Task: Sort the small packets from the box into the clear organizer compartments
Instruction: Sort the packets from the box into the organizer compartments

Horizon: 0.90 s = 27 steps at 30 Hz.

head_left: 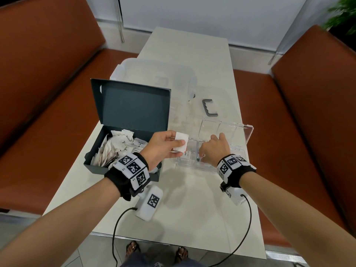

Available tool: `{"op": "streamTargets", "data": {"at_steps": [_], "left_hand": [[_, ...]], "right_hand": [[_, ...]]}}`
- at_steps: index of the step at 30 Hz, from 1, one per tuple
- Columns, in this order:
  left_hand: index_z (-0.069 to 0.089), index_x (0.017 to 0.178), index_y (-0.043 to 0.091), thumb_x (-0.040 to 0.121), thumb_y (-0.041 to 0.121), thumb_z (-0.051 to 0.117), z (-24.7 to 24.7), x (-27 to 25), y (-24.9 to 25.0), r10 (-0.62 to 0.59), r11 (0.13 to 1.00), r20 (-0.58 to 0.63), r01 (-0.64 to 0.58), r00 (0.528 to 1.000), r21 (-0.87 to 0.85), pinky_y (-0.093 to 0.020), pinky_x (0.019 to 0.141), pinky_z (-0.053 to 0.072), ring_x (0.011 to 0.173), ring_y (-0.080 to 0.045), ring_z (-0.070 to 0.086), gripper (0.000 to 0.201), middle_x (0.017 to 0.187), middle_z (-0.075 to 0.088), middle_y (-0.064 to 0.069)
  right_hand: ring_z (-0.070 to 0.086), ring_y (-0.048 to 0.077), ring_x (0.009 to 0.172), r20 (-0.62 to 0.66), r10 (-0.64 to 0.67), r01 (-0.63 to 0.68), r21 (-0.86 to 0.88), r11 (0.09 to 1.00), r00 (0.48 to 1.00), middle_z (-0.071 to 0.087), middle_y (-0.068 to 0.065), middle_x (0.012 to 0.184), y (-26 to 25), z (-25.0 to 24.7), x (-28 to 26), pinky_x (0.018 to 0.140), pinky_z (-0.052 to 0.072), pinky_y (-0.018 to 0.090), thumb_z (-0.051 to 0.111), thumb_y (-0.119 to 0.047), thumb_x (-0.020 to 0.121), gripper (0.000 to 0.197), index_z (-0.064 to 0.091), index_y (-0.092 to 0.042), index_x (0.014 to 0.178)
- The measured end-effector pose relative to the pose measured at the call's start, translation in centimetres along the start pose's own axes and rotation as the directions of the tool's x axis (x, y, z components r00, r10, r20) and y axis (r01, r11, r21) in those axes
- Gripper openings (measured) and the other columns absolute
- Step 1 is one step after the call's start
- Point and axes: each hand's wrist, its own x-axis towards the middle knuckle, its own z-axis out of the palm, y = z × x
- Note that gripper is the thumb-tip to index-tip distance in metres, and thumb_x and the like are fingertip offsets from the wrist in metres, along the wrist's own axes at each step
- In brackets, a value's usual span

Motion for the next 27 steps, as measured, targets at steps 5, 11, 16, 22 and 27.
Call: {"op": "streamTargets", "data": {"at_steps": [5,11,16,22,27], "left_hand": [[0.066,0.102,0.003,0.096,0.014,0.059,0.2,0.2,0.0,-0.044,0.996,0.001,0.044,0.999,-0.072,-0.026,0.068,0.059,0.091,-0.027,0.07,0.015,0.111,0.067,-0.019],[0.063,0.105,-0.003,0.097,0.006,0.052,0.6,0.4,0.7,-0.06,0.991,-0.007,0.059,0.998,-0.119,-0.028,0.072,0.06,0.092,-0.029,0.071,0.017,0.11,0.067,-0.025],[0.061,0.115,-0.005,0.094,-0.003,0.055,1.6,0.0,1.2,0.019,1.0,0.067,-0.019,0.998,-0.003,-0.028,0.084,0.058,0.102,-0.033,0.067,0.022,0.111,0.065,-0.025],[0.059,0.116,-0.004,0.093,-0.001,0.06,5.3,0.6,1.9,0.049,0.999,0.087,-0.049,0.995,0.002,-0.029,0.074,0.061,0.085,-0.026,0.07,0.023,0.1,0.067,-0.019],[0.063,0.11,0.007,0.093,0.007,0.061,7.9,1.3,1.3,0.056,0.97,0.068,-0.071,0.996,0.231,-0.028,0.074,0.058,0.08,-0.017,0.069,0.017,0.101,0.067,-0.012]], "right_hand": [[0.054,0.018,0.098,-0.11,0.026,-0.01,0.14,0.99,0.994,0.068,-0.006,0.09,0.7,-1.4,-0.8,0.085,0.026,0.035,0.052,-0.031,0.092,0.018,0.069,-0.029,0.097],[0.06,0.001,0.076,-0.322,0.221,0.097,0.736,0.67,0.92,0.072,-0.006,0.087,1.9,-5.6,-3.0,0.081,0.045,0.022,0.057,-0.022,0.092,0.016,0.073,-0.022,0.095],[0.056,-0.003,0.063,-0.301,0.246,0.165,0.875,0.455,0.921,0.068,-0.011,0.082,2.0,-7.8,-4.5,0.063,0.039,0.001,0.063,-0.026,0.09,0.016,0.069,-0.026,0.104],[0.063,0.009,0.062,-0.03,0.315,0.01,0.998,0.065,0.948,0.07,0.005,0.074,3.5,-6.6,-6.0,0.059,0.048,0.017,0.072,-0.01,0.082,0.007,0.067,-0.013,0.085],[0.057,0.012,0.054,0.185,0.442,-0.175,0.983,-0.065,0.878,0.069,0.004,0.07,6.3,-3.6,-6.7,0.047,0.046,0.018,0.071,-0.003,0.076,0.011,0.068,-0.008,0.085]]}}
